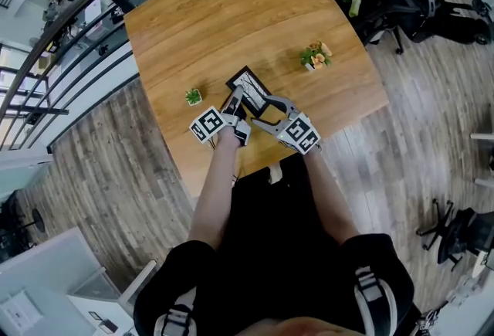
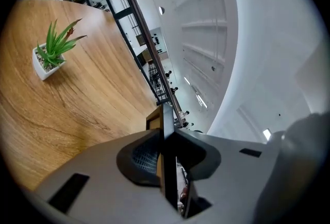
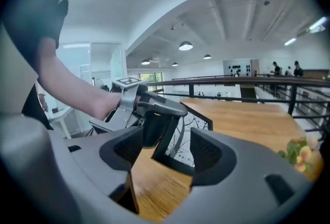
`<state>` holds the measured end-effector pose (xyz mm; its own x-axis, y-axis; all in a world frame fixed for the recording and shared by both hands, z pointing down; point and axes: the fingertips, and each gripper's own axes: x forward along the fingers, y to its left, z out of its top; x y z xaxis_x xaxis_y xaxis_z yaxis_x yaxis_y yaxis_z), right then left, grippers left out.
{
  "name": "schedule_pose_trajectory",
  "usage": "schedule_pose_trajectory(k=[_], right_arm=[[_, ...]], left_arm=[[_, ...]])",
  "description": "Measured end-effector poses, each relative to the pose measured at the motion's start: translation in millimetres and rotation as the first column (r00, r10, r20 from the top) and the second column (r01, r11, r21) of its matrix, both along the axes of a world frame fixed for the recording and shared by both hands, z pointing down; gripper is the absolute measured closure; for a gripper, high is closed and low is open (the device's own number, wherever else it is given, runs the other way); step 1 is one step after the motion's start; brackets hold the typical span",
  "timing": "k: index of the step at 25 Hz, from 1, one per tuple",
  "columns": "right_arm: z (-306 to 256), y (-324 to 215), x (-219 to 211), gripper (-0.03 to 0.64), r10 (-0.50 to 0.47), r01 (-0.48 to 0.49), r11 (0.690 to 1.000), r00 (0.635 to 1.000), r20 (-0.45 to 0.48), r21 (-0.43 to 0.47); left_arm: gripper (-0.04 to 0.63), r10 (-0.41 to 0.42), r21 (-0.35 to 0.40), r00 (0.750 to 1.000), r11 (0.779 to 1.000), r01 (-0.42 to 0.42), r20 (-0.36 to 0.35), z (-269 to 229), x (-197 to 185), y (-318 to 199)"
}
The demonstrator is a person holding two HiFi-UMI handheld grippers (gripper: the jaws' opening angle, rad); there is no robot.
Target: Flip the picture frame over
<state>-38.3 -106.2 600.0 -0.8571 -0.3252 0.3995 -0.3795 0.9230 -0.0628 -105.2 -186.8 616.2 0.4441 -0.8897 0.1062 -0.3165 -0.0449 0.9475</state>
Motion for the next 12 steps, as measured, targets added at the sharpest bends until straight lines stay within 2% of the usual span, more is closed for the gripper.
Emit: schedule_pose_trajectory(k=[2,5,12], right_arm=[[2.6,-7.1,7.8,0.331,0.032,-0.03,0.998,0.999,0.042,-0.064],[13.5,-17.7,22.8,0.339,0.101,-0.093,0.987,0.994,0.053,-0.132],[38.0,-36.6,50.1,0.356,0.231,-0.198,0.942,0.969,0.094,-0.27]], left_arm=[[0.506,0.016,0.007,1.0,1.0,-0.016,0.021,-0.7,1.5,2.3],[0.506,0.049,0.038,0.997,0.998,-0.051,0.056,-5.1,5.8,7.2],[0.506,0.131,0.127,0.991,0.983,-0.131,0.011,-23.9,18.4,17.9]])
